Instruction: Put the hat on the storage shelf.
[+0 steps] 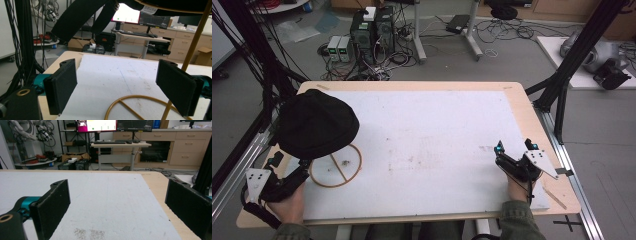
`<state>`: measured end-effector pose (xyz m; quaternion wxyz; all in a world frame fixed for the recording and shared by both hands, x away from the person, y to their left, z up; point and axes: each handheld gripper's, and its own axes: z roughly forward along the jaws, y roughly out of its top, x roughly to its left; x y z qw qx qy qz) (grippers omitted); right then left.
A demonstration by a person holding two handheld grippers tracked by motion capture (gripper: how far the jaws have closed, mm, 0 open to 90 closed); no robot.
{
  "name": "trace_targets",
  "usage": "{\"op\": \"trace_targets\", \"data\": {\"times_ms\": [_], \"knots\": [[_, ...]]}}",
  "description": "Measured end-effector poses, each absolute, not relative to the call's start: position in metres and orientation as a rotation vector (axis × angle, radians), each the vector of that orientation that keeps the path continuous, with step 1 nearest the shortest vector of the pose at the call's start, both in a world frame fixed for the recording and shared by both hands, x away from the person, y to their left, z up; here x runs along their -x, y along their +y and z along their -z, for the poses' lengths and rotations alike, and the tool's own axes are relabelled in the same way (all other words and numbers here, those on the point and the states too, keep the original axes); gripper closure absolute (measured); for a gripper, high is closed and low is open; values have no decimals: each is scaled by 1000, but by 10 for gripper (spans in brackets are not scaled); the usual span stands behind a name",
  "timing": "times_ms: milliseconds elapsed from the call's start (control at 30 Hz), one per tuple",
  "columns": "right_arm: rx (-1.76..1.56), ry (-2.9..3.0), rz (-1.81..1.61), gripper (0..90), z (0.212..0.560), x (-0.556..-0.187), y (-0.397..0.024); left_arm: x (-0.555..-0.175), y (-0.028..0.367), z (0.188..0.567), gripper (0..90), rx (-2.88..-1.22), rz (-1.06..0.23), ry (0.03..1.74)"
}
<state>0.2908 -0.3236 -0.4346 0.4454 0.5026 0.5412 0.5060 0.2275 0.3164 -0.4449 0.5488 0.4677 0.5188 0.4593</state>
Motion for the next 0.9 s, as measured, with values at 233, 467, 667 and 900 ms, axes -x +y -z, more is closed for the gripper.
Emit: {"op": "trace_targets", "data": {"times_ms": [233,467,667,900], "knots": [[-1270,1322,-1259,51,435,-290,-325,-228,316,445,174,-1102,-1080,1231],[-1276,1328,-1270,50,436,-290,-327,-228,316,445,175,-1108,-1075,1232],[-1270,1338,-1274,50,436,-290,-327,-229,316,445,175,-1109,-1074,1232],[-1265,1367,-1294,50,438,-291,-327,-229,316,445,175,-1102,-1070,1236]]}}
